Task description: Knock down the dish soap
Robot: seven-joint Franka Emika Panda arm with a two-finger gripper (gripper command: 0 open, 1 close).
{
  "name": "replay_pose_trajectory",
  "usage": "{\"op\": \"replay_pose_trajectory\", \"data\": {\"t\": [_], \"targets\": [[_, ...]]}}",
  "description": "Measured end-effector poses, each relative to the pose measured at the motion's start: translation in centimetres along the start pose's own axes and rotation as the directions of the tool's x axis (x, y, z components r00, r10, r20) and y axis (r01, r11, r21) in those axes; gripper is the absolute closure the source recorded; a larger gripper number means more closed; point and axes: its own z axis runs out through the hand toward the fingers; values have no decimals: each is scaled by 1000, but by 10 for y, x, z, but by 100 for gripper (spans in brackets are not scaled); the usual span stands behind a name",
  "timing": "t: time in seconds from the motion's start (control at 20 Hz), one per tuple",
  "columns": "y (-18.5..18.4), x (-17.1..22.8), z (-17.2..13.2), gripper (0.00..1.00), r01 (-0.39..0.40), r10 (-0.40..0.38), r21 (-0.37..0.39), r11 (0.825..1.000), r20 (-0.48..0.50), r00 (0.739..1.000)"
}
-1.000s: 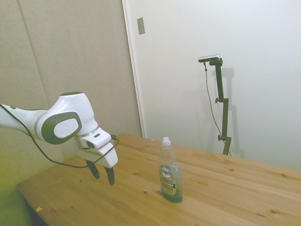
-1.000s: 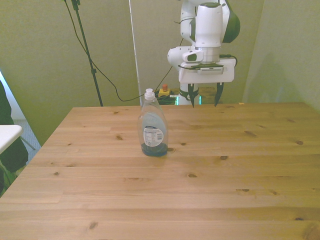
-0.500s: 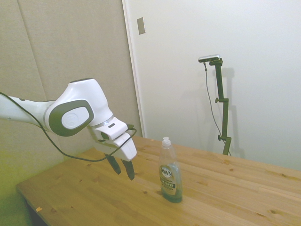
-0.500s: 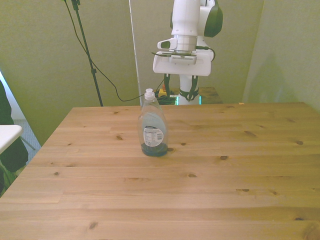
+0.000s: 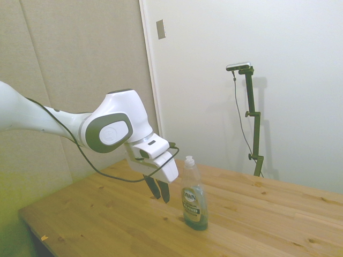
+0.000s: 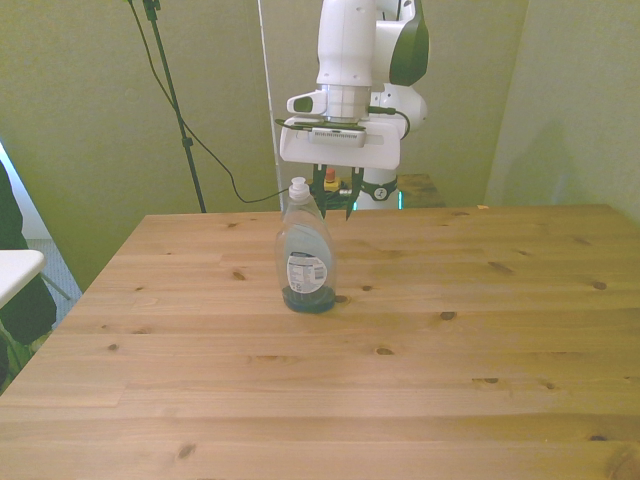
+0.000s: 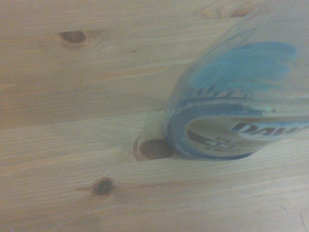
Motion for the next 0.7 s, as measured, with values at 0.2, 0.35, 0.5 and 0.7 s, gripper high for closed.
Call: {"op": "replay_pose_trajectory", "data": {"t": [0.2,0.35,0.5,0.7], "targets": [[8,19,3,100,-25,25,-9,1000,-14,1000],[6,31,5,100,-44,44,-6,999,-35,998],[-6,44,6,100,-87,88,12,996,-66,994],[-36,64,9,100,-161,165,52,986,-98,981]]}}
